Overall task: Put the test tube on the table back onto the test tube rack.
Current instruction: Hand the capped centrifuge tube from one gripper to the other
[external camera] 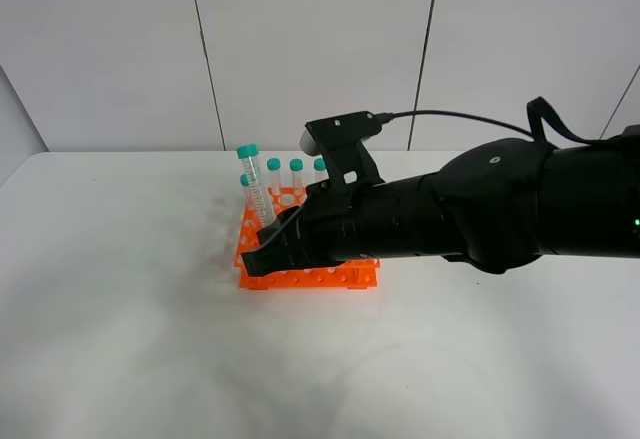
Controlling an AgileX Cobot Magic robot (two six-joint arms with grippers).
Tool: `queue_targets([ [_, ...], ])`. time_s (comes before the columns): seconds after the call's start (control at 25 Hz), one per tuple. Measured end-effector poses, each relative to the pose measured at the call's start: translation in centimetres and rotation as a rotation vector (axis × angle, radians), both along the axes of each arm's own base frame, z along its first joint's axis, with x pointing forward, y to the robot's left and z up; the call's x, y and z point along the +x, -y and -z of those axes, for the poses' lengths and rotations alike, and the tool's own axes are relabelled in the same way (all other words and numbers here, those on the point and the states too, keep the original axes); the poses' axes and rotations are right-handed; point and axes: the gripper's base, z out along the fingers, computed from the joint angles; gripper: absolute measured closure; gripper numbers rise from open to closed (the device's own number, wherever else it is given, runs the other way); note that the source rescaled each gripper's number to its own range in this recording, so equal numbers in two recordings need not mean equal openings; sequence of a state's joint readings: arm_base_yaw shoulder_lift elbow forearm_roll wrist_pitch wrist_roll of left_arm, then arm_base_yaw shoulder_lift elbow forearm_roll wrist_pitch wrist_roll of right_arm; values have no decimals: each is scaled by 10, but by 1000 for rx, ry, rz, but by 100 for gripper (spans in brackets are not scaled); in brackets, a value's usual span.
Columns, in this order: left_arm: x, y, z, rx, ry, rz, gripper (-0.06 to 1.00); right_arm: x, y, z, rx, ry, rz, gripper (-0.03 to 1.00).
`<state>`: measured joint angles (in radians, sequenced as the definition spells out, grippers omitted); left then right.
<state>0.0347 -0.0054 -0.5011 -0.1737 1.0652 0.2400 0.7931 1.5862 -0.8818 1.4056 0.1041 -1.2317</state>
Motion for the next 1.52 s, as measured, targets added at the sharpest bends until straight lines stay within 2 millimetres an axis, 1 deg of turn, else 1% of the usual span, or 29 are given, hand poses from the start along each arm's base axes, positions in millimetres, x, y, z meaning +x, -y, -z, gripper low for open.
queue_targets([
  [0.16,0,0,0,0,0,0,-6,-13,-11,-4,180,-206,-30,95],
  [0.24,0,0,0,0,0,0,-6,-18,-15,-7,246,-260,-73,95],
  [0.28,0,0,0,0,0,0,-6,-20,-17,-9,264,-251,-113,95],
  [0.44,0,0,0,0,0,0,-6,-25,-18,-18,218,-55,-297,95],
  [0.56,0,0,0,0,0,0,-6,-27,-17,-25,164,81,-359,95],
  [0.68,0,0,0,0,0,0,-6,-25,-14,-26,109,160,-367,95],
  [0.96,0,0,0,0,0,0,-6,-23,-13,-25,75,201,-372,95],
  [1.16,0,0,0,0,0,0,-6,-26,-15,-26,35,311,-479,95],
  [1.52,0,0,0,0,0,0,-6,-30,-10,-15,-12,340,-531,95],
])
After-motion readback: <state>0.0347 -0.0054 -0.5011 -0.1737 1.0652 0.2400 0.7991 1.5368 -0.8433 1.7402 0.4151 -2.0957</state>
